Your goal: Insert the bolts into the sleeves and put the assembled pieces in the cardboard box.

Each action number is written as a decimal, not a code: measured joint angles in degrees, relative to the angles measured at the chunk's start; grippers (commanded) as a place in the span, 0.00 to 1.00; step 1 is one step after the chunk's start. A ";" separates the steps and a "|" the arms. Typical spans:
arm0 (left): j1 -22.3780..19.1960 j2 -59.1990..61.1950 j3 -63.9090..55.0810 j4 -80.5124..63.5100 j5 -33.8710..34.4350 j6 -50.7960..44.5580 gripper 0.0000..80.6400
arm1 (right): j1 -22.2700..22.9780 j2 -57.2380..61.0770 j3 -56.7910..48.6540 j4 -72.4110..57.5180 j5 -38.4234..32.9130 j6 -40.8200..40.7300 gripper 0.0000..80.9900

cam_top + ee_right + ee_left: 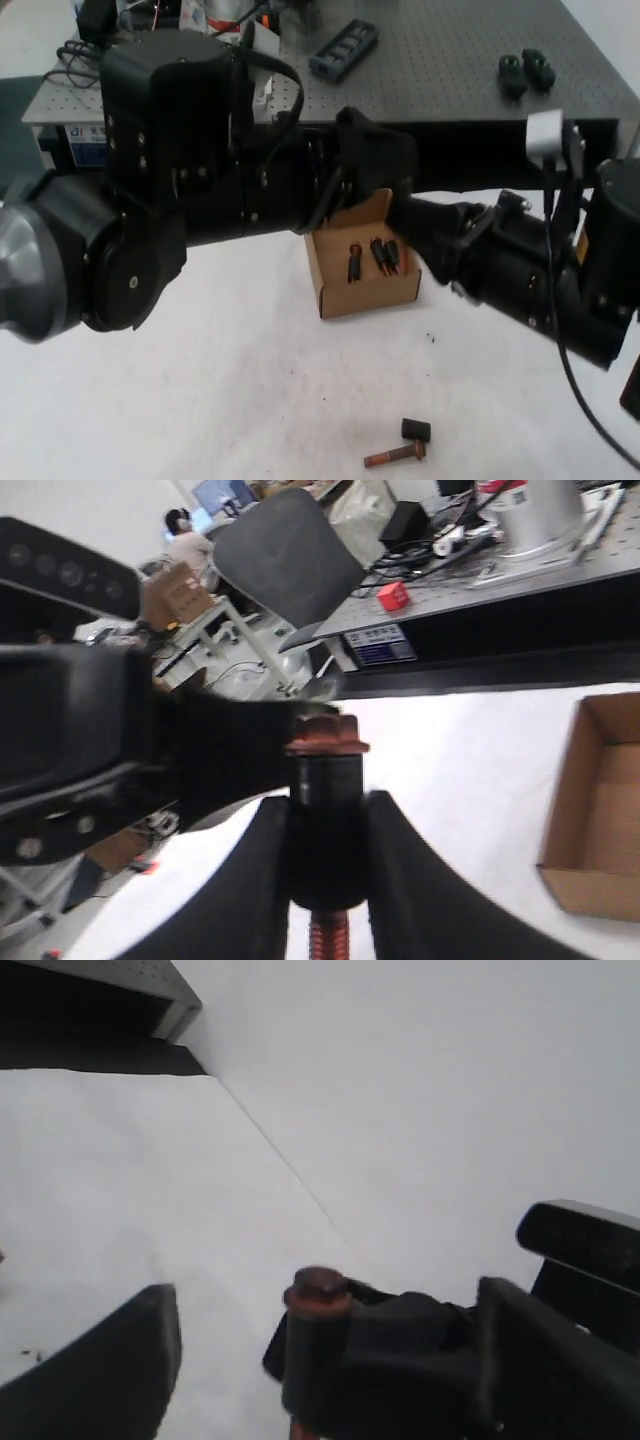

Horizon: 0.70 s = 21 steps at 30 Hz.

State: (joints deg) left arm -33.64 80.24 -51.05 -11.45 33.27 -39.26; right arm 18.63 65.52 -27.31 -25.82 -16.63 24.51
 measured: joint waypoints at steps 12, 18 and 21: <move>0.00 0.00 0.10 17.82 -7.92 15.37 0.70 | -8.48 29.98 -29.64 23.24 2.61 -13.81 0.06; 0.00 0.00 0.14 22.28 -11.34 20.29 0.70 | -7.52 50.77 -54.19 41.11 7.00 -17.06 0.06; 0.00 0.00 0.26 22.31 -12.12 20.59 0.70 | -6.71 56.11 -59.52 47.29 8.86 -17.06 0.06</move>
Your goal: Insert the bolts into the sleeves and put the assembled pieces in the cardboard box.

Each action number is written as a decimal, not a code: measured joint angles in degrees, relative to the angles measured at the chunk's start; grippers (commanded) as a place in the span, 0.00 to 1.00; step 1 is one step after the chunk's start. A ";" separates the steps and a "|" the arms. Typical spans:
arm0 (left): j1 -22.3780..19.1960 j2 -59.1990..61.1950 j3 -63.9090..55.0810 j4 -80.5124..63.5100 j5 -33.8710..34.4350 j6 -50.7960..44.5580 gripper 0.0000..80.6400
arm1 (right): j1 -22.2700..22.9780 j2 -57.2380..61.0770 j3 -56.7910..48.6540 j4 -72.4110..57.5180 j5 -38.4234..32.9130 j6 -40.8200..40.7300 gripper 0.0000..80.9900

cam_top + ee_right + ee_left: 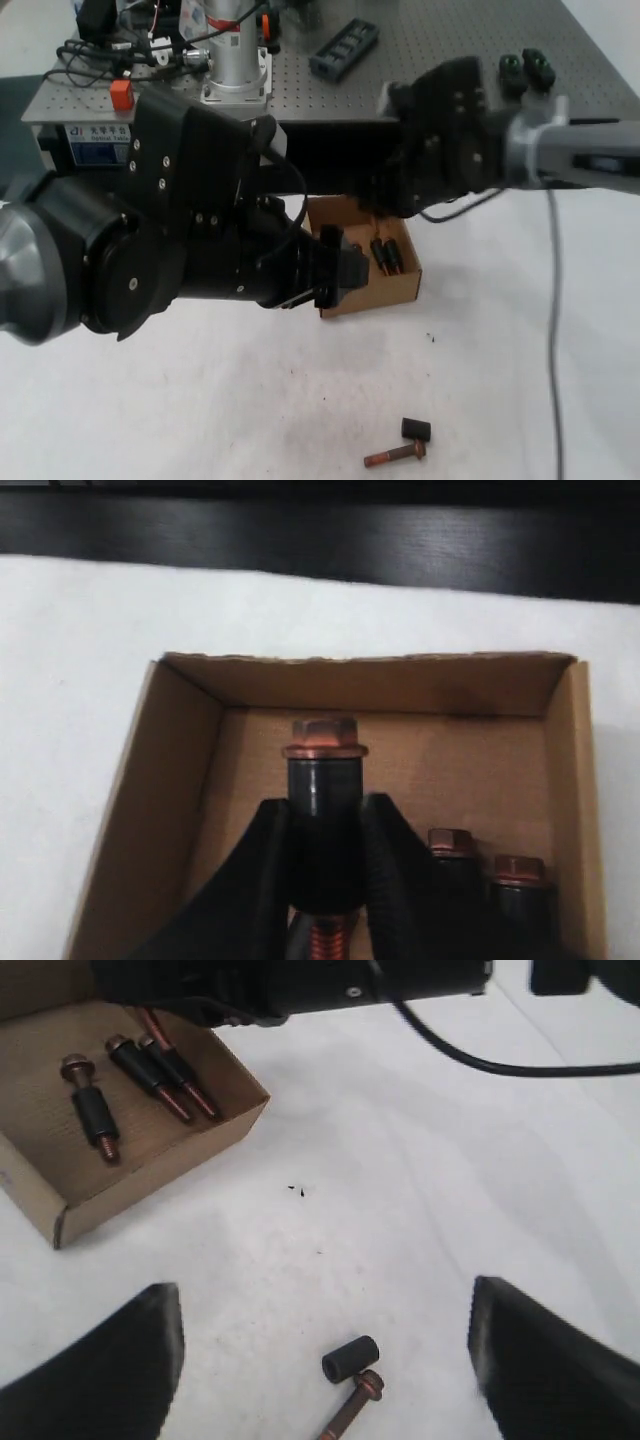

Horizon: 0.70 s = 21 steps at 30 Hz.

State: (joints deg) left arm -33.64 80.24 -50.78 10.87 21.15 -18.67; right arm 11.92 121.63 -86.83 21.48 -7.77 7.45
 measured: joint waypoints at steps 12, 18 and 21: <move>0.00 0.00 0.37 2.00 -0.71 0.00 0.70 | 0.47 1.29 -0.77 4.15 0.84 -0.43 0.42; 0.00 0.00 0.37 2.33 -0.79 0.11 0.70 | 0.47 1.08 -0.99 3.74 -1.19 -0.41 0.41; 0.00 0.00 0.37 2.59 -0.79 1.54 0.70 | 0.20 -1.22 -0.99 3.70 -3.80 -1.48 0.38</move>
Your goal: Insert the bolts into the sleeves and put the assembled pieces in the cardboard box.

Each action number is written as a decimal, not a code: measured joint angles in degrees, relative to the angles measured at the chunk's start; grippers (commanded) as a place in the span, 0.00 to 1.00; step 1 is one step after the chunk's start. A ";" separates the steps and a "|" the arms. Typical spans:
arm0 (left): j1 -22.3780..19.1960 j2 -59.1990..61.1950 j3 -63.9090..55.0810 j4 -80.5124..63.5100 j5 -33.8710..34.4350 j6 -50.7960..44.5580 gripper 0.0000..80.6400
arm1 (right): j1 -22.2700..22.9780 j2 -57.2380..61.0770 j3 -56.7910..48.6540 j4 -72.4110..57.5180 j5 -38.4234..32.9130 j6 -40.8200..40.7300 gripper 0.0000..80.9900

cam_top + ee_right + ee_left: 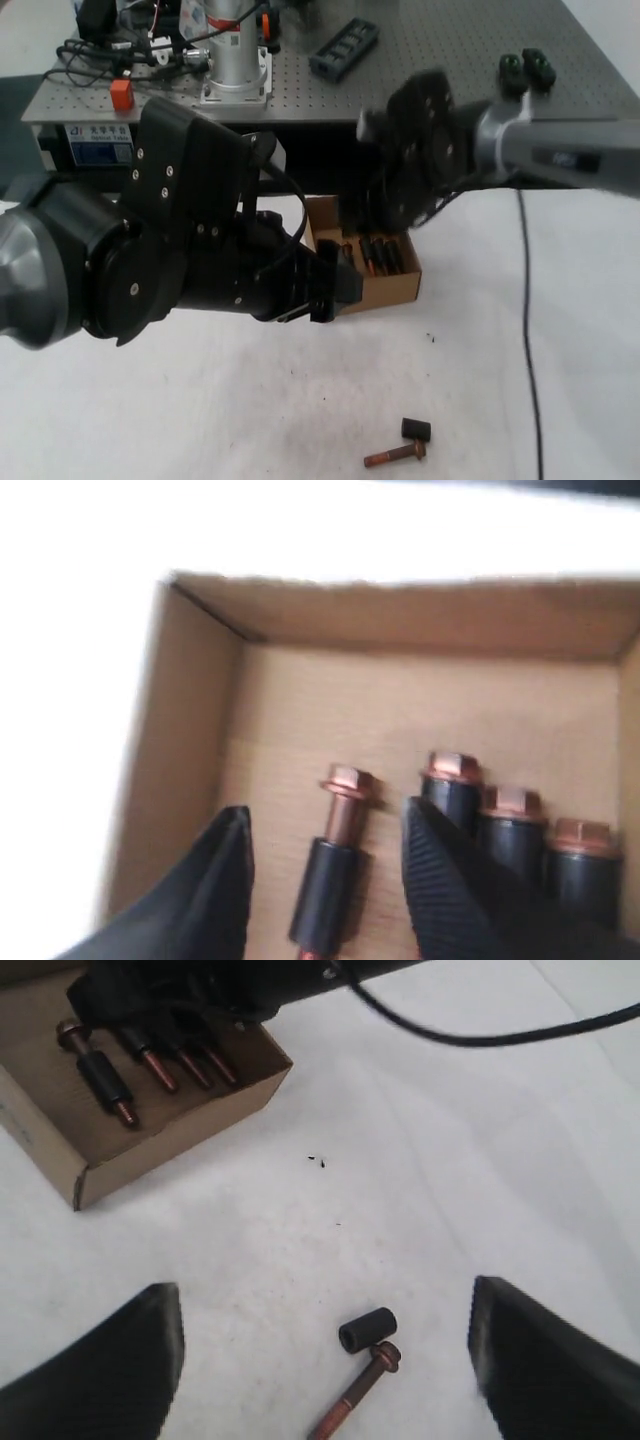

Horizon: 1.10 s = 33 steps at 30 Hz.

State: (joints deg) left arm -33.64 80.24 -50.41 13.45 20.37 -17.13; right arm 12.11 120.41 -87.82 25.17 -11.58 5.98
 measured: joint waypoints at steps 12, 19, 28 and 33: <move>0.00 0.00 0.00 0.23 -3.85 0.96 0.69 | 2.72 -25.51 21.16 25.85 3.56 -20.07 0.38; 0.00 0.00 0.00 0.23 -4.23 2.07 0.65 | 7.27 -21.96 26.89 27.54 6.96 -22.12 0.38; 0.00 0.00 0.00 0.38 -4.23 2.47 0.65 | 8.35 -18.45 26.91 25.44 9.44 -22.09 0.38; 0.00 0.00 0.00 0.38 -4.23 2.47 0.65 | 8.35 -18.33 26.91 25.30 9.44 -22.32 0.38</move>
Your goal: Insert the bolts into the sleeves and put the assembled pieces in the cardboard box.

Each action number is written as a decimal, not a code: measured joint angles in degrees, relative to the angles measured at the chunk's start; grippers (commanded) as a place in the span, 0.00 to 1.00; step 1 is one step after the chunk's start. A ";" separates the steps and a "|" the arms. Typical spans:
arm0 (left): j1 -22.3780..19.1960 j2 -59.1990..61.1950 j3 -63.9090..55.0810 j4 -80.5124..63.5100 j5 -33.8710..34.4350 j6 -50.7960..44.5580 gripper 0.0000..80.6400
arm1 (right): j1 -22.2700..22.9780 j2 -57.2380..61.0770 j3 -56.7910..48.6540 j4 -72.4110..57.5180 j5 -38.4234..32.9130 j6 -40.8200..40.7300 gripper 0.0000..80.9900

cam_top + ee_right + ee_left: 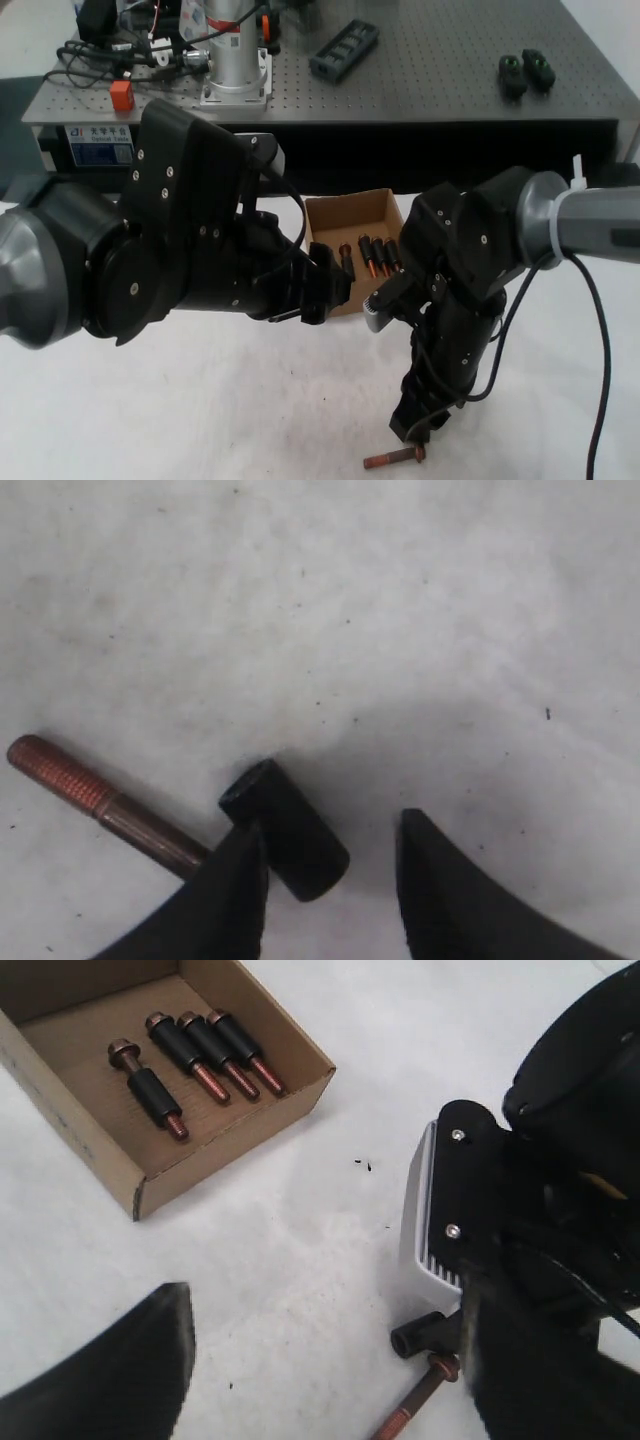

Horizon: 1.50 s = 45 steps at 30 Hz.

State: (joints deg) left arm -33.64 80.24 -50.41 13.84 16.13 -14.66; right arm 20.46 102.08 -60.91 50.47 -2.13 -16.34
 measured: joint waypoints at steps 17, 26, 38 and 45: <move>0.00 0.00 0.00 2.69 0.00 0.00 0.65 | 0.17 0.36 -0.47 -3.02 3.14 -0.67 0.38; 0.00 0.00 0.00 3.87 0.00 0.23 0.65 | 0.96 0.22 0.03 -1.57 -1.69 -1.81 0.38; 0.00 0.00 0.00 3.87 0.00 0.23 0.65 | 0.96 0.22 0.03 -2.42 5.14 -3.19 0.38; 0.00 0.00 0.00 3.87 0.00 0.23 0.65 | 0.96 2.32 0.03 -3.35 6.33 -3.65 0.38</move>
State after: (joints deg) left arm -33.64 80.24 -50.41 17.71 16.13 -14.43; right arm 21.43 104.40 -60.88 47.12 4.20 -19.99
